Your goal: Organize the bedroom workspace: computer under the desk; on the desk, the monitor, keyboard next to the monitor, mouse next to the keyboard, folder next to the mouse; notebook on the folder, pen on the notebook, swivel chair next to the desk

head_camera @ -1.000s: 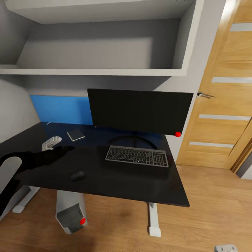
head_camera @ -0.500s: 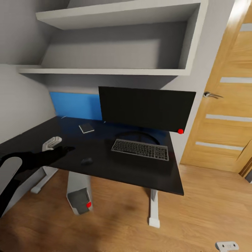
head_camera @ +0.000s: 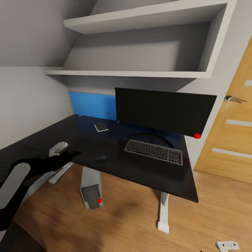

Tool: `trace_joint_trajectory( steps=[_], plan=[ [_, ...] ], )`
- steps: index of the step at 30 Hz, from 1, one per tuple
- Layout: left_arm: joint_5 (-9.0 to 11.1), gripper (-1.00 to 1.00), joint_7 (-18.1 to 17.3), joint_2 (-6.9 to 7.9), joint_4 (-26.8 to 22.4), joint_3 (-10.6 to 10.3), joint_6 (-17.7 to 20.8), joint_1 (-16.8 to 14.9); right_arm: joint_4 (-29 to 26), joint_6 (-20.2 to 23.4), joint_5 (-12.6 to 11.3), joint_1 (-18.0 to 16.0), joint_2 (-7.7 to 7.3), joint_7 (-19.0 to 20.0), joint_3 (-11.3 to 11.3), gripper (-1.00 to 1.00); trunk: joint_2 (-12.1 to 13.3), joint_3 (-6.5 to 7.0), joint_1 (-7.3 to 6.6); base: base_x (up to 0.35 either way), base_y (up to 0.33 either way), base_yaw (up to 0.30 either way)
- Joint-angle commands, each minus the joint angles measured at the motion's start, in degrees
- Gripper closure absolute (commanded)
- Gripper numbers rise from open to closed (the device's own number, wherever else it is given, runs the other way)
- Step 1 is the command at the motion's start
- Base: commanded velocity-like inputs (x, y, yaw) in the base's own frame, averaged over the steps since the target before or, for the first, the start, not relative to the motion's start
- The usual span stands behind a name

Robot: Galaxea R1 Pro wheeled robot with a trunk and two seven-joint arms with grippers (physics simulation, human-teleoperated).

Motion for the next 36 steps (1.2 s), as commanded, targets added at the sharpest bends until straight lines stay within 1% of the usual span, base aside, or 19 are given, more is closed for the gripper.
trace_joint_trajectory(
  steps=[1, 3, 4, 7, 9, 16, 17, 18, 21, 25, 29, 30, 31, 32, 33, 34, 36],
  plan=[
    [0.5, -1.00, 0.8, -0.06, 0.0, -0.1, -0.2, 0.1, -0.1, 0.2, -0.6, 0.0, -0.07, -0.4, 0.1, -1.00, 0.4, 0.15, -0.22, -0.001, -0.001, 0.195],
    [0.5, -1.00, 1.9, -0.22, 0.0, -0.1, -0.9, 0.4, -0.2, 0.2, -0.7, 0.0, -0.07, -0.4, 0.1, -1.00, 1.2, 0.53, -0.66, -0.001, 0.000, 0.134],
    [0.4, -1.00, 4.3, -0.61, 0.0, -0.2, -2.2, 1.4, -0.8, 1.4, -0.8, 0.0, -0.05, -0.4, 0.1, -1.00, 1.6, 0.72, -0.88, 0.000, 0.000, 0.034],
    [0.4, -1.00, 5.2, -0.95, 0.0, -0.2, -3.0, 2.1, -1.4, 2.0, -0.7, 0.0, -0.03, -0.4, 0.1, -1.00, 2.8, 1.26, -1.54, 0.000, 0.000, 0.021],
    [0.4, -1.00, 5.5, -1.03, 0.0, -0.2, -3.2, 2.3, -1.5, 2.2, -0.7, 0.0, -0.01, -0.4, 0.1, -1.00, 3.6, 1.62, -1.98, 0.000, 0.000, 0.010],
    [0.3, -1.00, 5.8, -1.11, 0.0, -0.2, -3.5, 3.1, -1.7, 2.4, -0.7, 0.0, 0.04, -0.5, 0.1, -1.00, 3.6, 1.74, -1.98, 0.000, 0.000, 0.074],
    [0.3, -1.00, 5.8, -1.10, 0.0, 0.0, -3.6, 5.2, -3.5, 2.5, -0.7, 0.0, -0.17, -0.4, 0.2, -1.00, 3.6, 1.79, -1.98, 0.000, 0.000, 0.172],
    [0.3, -1.00, 5.8, -1.09, 0.0, 0.0, -3.6, 5.9, -5.0, 2.6, -0.7, 0.1, -0.29, -0.4, 0.2, -1.00, 3.6, 1.85, -1.98, 0.000, 0.000, 0.177],
    [0.3, -1.00, 5.8, -1.09, 0.0, 0.0, -3.6, 6.7, -6.8, 3.6, -0.7, 0.1, -0.40, -0.4, -0.2, -1.00, 3.6, 2.03, -1.98, 0.000, 0.000, 0.178],
    [0.3, -1.00, 5.8, -1.09, 0.0, 0.8, -3.7, 7.9, -11.0, 8.9, -0.8, 0.2, -0.39, -0.5, -4.4, -1.00, 3.6, 2.28, -1.98, 0.000, 0.000, 0.178],
    [0.4, -1.00, 5.5, -1.12, 0.0, 2.3, -3.7, 9.8, -16.1, 15.2, -0.7, 0.2, -0.12, -0.5, -9.7, -1.00, 3.6, 2.53, -1.98, 0.000, 0.000, 0.178],
    [0.4, -1.00, 5.4, -1.21, 0.0, 2.8, -3.7, 10.6, -17.8, 18.3, -0.6, 0.2, -0.06, -0.5, -12.1, -1.00, 3.6, 2.59, -1.98, 0.000, 0.000, 0.178],
    [0.4, -1.00, 5.5, -1.32, 0.0, 3.0, -3.7, 11.1, -18.5, 19.6, -0.6, 0.1, -0.08, -0.5, -13.2, -1.00, 3.6, 2.66, -1.98, 0.000, 0.000, 0.180],
    [0.3, -1.00, 5.6, -1.82, 0.0, 3.2, -3.8, 11.9, -19.4, 21.6, -0.6, -0.1, -0.15, -0.5, -15.3, -1.00, 3.6, 2.72, -1.98, 0.000, 0.000, 0.185],
    [0.3, -1.00, 5.6, -2.18, 0.0, 3.3, -3.9, 12.2, -19.8, 22.4, -0.6, -0.3, -0.21, -0.5, -16.3, -1.00, 3.6, 2.78, -1.98, 0.000, 0.000, 0.189],
    [0.3, -1.00, 5.7, -2.92, 0.1, 3.4, -4.2, 13.0, -20.8, 23.5, -0.6, -0.6, -0.28, -0.5, -18.1, -1.00, 3.6, 2.83, -1.98, 0.000, 0.000, 0.201],
    [0.2, -1.00, 5.8, -3.55, 0.4, 3.4, -4.8, 14.0, -22.0, 24.2, -0.7, -1.0, -0.41, -0.5, -19.3, -1.00, 3.6, 2.91, -1.98, 0.000, 0.000, 0.205]
  ],
)
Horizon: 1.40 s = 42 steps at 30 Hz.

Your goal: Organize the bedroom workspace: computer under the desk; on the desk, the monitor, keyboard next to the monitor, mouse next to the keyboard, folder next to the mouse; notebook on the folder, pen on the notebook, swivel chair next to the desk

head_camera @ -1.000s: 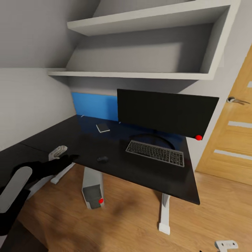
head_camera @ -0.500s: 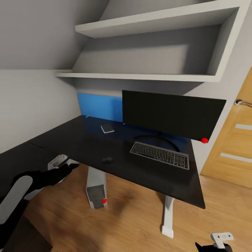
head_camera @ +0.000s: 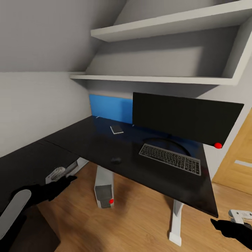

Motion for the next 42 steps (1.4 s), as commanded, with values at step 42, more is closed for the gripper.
trace_joint_trajectory(
  steps=[42],
  plan=[
    [-7.2, -1.00, -10.9, -13.01, 26.0, -5.6, -14.2, 14.2, 2.5, 0.3, 17.5, -24.5, 2.17, 23.9, 30.8, -1.00, 0.0, 0.04, 0.00, 0.017, -0.020, 0.014]
  ],
)
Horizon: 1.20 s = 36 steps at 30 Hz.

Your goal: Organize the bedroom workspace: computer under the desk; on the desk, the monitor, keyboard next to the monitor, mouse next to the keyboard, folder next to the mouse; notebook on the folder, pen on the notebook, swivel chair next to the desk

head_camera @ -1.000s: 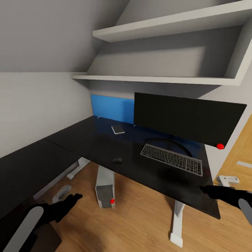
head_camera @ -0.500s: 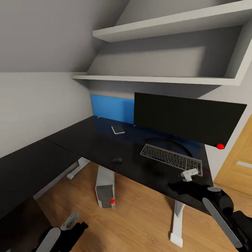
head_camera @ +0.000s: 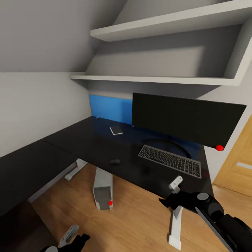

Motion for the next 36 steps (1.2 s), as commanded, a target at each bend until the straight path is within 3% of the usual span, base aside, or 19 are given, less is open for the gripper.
trace_joint_trajectory(
  steps=[1, 13, 14, 17, 21, 29, 36],
  plan=[
    [0.5, -1.00, 0.4, 0.06, -0.1, -0.1, -0.5, 0.1, 0.0, 0.4, -0.4, -0.1, -0.02, -0.1, 0.1, -1.00, 0.0, -0.06, 0.02, 0.203, -0.228, 0.025],
    [0.5, -1.00, 0.1, 0.07, 0.0, -0.2, -1.6, 0.4, 2.2, 0.4, 0.0, -2.5, 0.21, 0.7, 0.6, -1.00, 0.0, 0.16, 0.02, 0.238, -0.206, 0.190],
    [0.7, -1.00, 0.2, 0.07, 0.7, -0.1, -2.1, 0.4, 3.8, 0.3, 0.2, -2.8, 1.27, 0.8, 0.8, -1.00, 0.0, 0.20, 0.02, 0.047, -0.027, 0.198],
    [0.7, -1.00, 0.3, 0.07, 1.1, -0.1, -4.1, 0.4, 5.6, 0.3, 0.2, -3.0, 2.56, 0.9, 0.9, -1.00, 0.0, 0.34, 0.02, 0.028, -0.016, 0.198],
    [0.7, -1.00, 0.6, 0.01, 1.3, -0.1, -5.7, 0.4, 7.0, 0.3, 0.3, -3.9, 3.16, 2.1, 0.9, -1.00, 0.0, 0.54, 0.02, 0.008, -0.005, 0.206],
    [0.7, -1.00, 0.6, 0.04, 1.4, 0.0, -6.1, 0.4, 7.5, 0.3, 0.3, -4.1, 3.28, 2.9, 1.0, -1.00, 0.0, 0.95, 0.02, 0.045, 0.000, 0.208],
    [0.8, -1.00, 0.3, 0.01, 1.6, -0.1, -7.1, 0.8, 8.8, 0.3, 0.2, -4.6, 3.35, 4.1, 1.0, -1.00, 0.0, 1.18, 0.02, 0.312, 0.001, 0.176]
  ],
)
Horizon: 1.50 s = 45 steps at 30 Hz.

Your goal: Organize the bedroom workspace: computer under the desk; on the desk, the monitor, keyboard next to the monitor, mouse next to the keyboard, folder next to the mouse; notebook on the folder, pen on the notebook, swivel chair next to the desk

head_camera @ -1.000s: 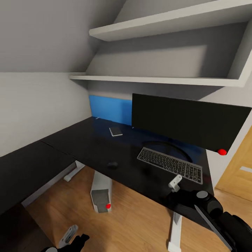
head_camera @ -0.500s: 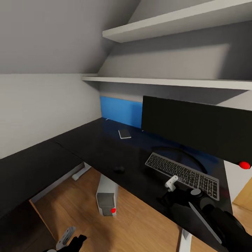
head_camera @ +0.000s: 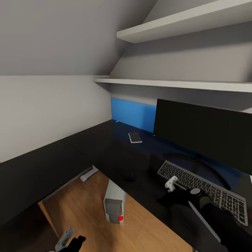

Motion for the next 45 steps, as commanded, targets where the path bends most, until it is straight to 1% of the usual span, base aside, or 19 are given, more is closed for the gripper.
trace_joint_trajectory(
  steps=[1, 11, 15, 16, 18, 19, 21, 22, 23, 25, 27, 28, 32, 33, 36, 40, 41, 43, 45],
  plan=[
    [0.4, -1.00, 0.4, 0.05, -0.1, -0.1, -0.1, 0.0, 0.2, 0.4, -0.6, -0.2, -0.03, -0.2, 0.1, -1.00, 0.0, -0.05, 0.03, 0.331, 0.017, 0.069],
    [0.4, -1.00, 0.2, -0.01, 0.0, -0.1, -0.6, 0.1, 1.1, 0.3, -0.6, -0.9, 0.05, 0.0, 0.1, -1.00, 0.0, -0.02, 0.03, 0.334, 0.101, 0.021],
    [0.4, -1.00, 0.3, 0.11, 0.0, -0.1, -0.6, 0.1, 1.2, 0.4, -0.7, -1.0, 0.24, 0.0, 0.1, -1.00, 0.0, -0.02, 0.03, 0.201, 0.078, 0.039],
    [0.4, -1.00, 0.3, 0.23, -0.2, -0.2, -0.4, 0.3, 1.2, 0.4, -0.7, -1.0, 0.39, 0.1, 0.1, -1.00, 0.0, -0.02, 0.03, 0.111, 0.044, 0.123],
    [0.0, -1.00, 0.4, 0.78, -1.9, -0.6, 0.2, 2.3, 1.2, 0.4, -0.7, -1.0, 0.82, 0.1, 0.1, -1.00, 0.0, -0.02, 0.03, 0.064, 0.025, 0.187],
    [-0.5, -1.00, 0.4, 1.12, -3.0, -0.8, 0.3, 3.4, 1.2, 0.4, -0.7, -1.0, 0.93, 0.1, 0.1, -1.00, 0.0, -0.02, 0.03, 0.046, 0.018, 0.212],
    [-2.2, -1.00, 0.3, 2.07, -5.6, -1.2, 0.3, 6.1, 1.2, 0.4, -0.7, -1.0, 1.07, 0.1, 0.1, -1.00, 0.0, -0.02, 0.03, 0.033, 0.013, 0.229],
    [-3.4, -1.00, 0.2, 2.50, -6.8, -1.4, 0.2, 7.5, 1.2, 0.4, -0.7, -1.0, 1.11, 0.1, 0.1, -1.00, 0.0, -0.02, 0.03, 0.023, 0.009, 0.242],
    [-6.1, -1.00, 0.1, 3.00, -8.8, -1.5, -0.1, 9.9, 1.2, 0.4, -0.7, -1.0, 1.18, 0.1, 0.2, -1.00, 0.0, -0.02, 0.03, 0.015, 0.006, 0.202],
    [-8.4, -1.00, 0.0, 3.26, -9.8, -1.6, -0.4, 11.7, 1.2, 0.5, -0.7, -1.0, 1.22, 0.1, 0.2, -1.00, 0.0, -0.01, 0.03, 0.011, 0.004, 0.146],
    [-10.6, -1.00, -0.4, 3.24, -9.2, -1.7, -1.3, 13.4, 1.2, 0.5, -0.7, -1.0, 1.25, 0.1, 0.2, -1.00, 0.0, -0.01, 0.03, 0.006, 0.002, 0.085],
    [-11.0, -1.00, -0.8, 3.20, -8.8, -1.8, -1.8, 13.8, 1.2, 0.5, -0.7, -1.0, 1.26, 0.1, 0.2, -1.00, 0.0, -0.01, 0.03, 0.004, 0.002, 0.053],
    [-12.1, -1.00, -3.2, 3.14, -6.6, -1.8, -3.9, 15.5, 1.0, 0.5, -0.7, -1.0, 1.27, 0.2, 0.2, -1.00, 0.0, -0.01, 0.03, 0.002, 0.001, 0.031],
    [-12.4, -1.00, -5.0, 3.16, -5.7, -1.8, -5.3, 16.5, 0.9, 0.5, -0.7, -1.0, 1.26, 0.6, 0.1, -1.00, 0.0, -0.01, 0.03, 0.001, 0.000, 0.014],
    [-12.7, -1.00, -8.1, 3.24, -4.7, -1.8, -7.5, 18.0, 0.7, 0.5, -0.7, -1.0, 1.23, 1.1, 0.1, -1.00, 0.0, -0.01, 0.03, 0.001, 0.000, 0.009],
    [-12.6, -1.00, -12.4, 3.56, -3.3, -1.7, -10.4, 20.4, 0.6, 0.5, -0.7, -1.1, 1.21, 2.2, 0.1, -1.00, 0.0, -0.01, 0.03, 0.000, 0.000, 0.004],
    [-12.5, -1.00, -13.5, 3.61, -2.9, -1.7, -11.1, 21.0, 0.6, 0.5, -0.7, -1.1, 1.21, 2.6, 0.1, -1.00, 0.0, -0.01, 0.03, 0.000, 0.000, 0.002],
    [-12.3, -1.00, -17.7, 3.69, -1.2, -1.6, -14.7, 23.1, 0.6, 0.5, -0.7, -1.5, 1.20, 5.1, 0.1, -1.00, 0.0, -0.01, 0.03, 0.000, 0.000, 0.001],
    [-12.2, -1.00, -19.2, 3.68, -0.2, -1.5, -16.7, 23.8, 0.6, 0.5, -0.6, -1.7, 1.20, 6.6, 0.1, -1.00, 0.0, -0.01, 0.03, 0.000, 0.000, 0.000]
  ],
)
